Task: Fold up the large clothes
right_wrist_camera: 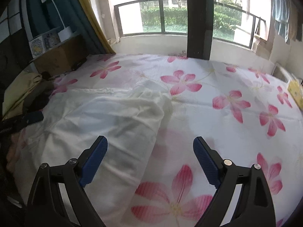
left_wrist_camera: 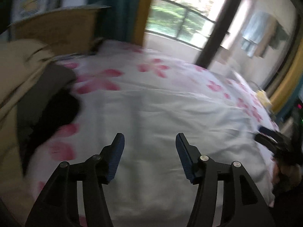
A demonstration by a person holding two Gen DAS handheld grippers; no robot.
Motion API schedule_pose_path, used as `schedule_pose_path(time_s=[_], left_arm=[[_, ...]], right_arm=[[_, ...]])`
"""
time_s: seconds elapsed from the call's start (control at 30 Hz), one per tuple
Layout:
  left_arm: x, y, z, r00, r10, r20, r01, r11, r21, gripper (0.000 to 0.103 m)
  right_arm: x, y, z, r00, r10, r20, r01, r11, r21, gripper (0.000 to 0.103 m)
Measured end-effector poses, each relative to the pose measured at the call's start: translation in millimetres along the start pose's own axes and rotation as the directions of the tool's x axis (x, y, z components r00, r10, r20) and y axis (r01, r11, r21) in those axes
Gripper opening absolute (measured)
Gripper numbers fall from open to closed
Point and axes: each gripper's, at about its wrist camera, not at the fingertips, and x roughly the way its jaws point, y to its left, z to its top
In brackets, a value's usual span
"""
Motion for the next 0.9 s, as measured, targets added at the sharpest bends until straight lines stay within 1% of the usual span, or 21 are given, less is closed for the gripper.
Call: schedule_pose_path(time_s=[0.07, 0.13, 0.17, 0.2, 0.23, 0.27, 0.3, 0.37, 0.4, 0.43, 0.47, 0.5, 0.53, 0.57, 0.6, 0.63, 0.7, 0.73, 0.8, 0.9], left_arm=[[4, 16, -1, 0.999, 0.046, -0.024, -0.047, 0.998, -0.045, 0.061], [11, 27, -3, 0.997, 0.048, -0.058, -0.052, 0.995, -0.081, 0.065], [12, 30, -5, 0.998, 0.035, -0.058, -0.04, 0.995, -0.09, 0.066], [11, 29, -4, 0.998, 0.026, -0.05, -0.03, 0.996, -0.089, 0.07], [13, 28, -4, 0.998, 0.004, -0.055, -0.009, 0.995, -0.097, 0.074], [14, 27, -4, 0.998, -0.036, -0.054, 0.03, 0.994, -0.109, 0.075], [17, 24, -4, 0.993, -0.103, -0.06, 0.094, 0.987, -0.128, 0.075], [23, 18, -5, 0.977, -0.201, -0.067, 0.189, 0.971, -0.149, 0.078], [25, 14, -5, 0.972, -0.228, -0.064, 0.216, 0.965, -0.148, 0.084], [25, 10, -5, 0.97, -0.237, -0.056, 0.227, 0.964, -0.14, 0.088], [27, 7, -5, 0.964, -0.262, -0.051, 0.253, 0.958, -0.134, 0.089], [32, 3, -5, 0.95, -0.308, -0.054, 0.299, 0.944, -0.136, 0.089], [35, 0, -4, 0.94, -0.338, -0.056, 0.327, 0.934, -0.143, 0.089], [40, -4, -4, 0.919, -0.388, -0.072, 0.374, 0.914, -0.158, 0.089], [41, -9, -5, 0.904, -0.421, -0.08, 0.404, 0.9, -0.164, 0.089], [45, -17, -5, 0.896, -0.436, -0.089, 0.42, 0.895, -0.149, 0.089], [48, -29, -5, 0.901, -0.422, -0.105, 0.411, 0.905, -0.108, 0.089], [49, -34, -5, 0.899, -0.423, -0.116, 0.414, 0.905, -0.095, 0.089], [53, -41, -4, 0.886, -0.445, -0.132, 0.435, 0.895, -0.099, 0.089], [54, -50, -3, 0.887, -0.444, -0.128, 0.436, 0.896, -0.085, 0.089]], right_arm=[[1, 1, -6, 1.0, 0.005, -0.015, -0.005, 1.0, -0.006, 0.091], [3, 3, -11, 1.0, 0.008, -0.02, -0.009, 1.0, -0.008, 0.091], [3, 3, -13, 1.0, 0.015, -0.021, -0.015, 1.0, -0.005, 0.091], [5, 3, -14, 1.0, 0.018, -0.025, -0.018, 1.0, -0.002, 0.091], [6, 3, -15, 0.999, 0.018, -0.027, -0.018, 1.0, 0.001, 0.091], [8, 4, -15, 0.999, 0.018, -0.028, -0.018, 1.0, 0.001, 0.091], [9, 4, -15, 0.999, 0.019, -0.029, -0.019, 1.0, 0.0, 0.091], [11, 6, -16, 0.999, 0.017, -0.031, -0.017, 1.0, -0.008, 0.091], [13, 6, -16, 0.999, 0.015, -0.032, -0.016, 1.0, -0.012, 0.091], [15, 7, -16, 0.999, 0.012, -0.035, -0.013, 1.0, -0.016, 0.091], [16, 8, -17, 0.999, 0.01, -0.036, -0.01, 1.0, -0.018, 0.091], [19, 9, -17, 0.999, 0.005, -0.038, -0.006, 1.0, -0.02, 0.091], [20, 10, -17, 0.999, -0.001, -0.041, 0.0, 1.0, -0.019, 0.091], [22, 10, -17, 0.999, -0.004, -0.044, 0.003, 1.0, -0.013, 0.091], [24, 11, -17, 0.999, -0.003, -0.046, 0.003, 1.0, -0.01, 0.091], [26, 11, -17, 0.999, -0.003, -0.049, 0.003, 1.0, -0.01, 0.091], [29, 12, -16, 0.999, -0.003, -0.052, 0.002, 1.0, -0.009, 0.091], [30, 12, -15, 0.999, -0.003, -0.054, 0.002, 1.0, -0.011, 0.091], [30, 13, -15, 0.998, 0.002, -0.056, -0.002, 1.0, -0.012, 0.091], [31, 12, -16, 0.998, 0.008, -0.056, -0.008, 1.0, -0.008, 0.091]])
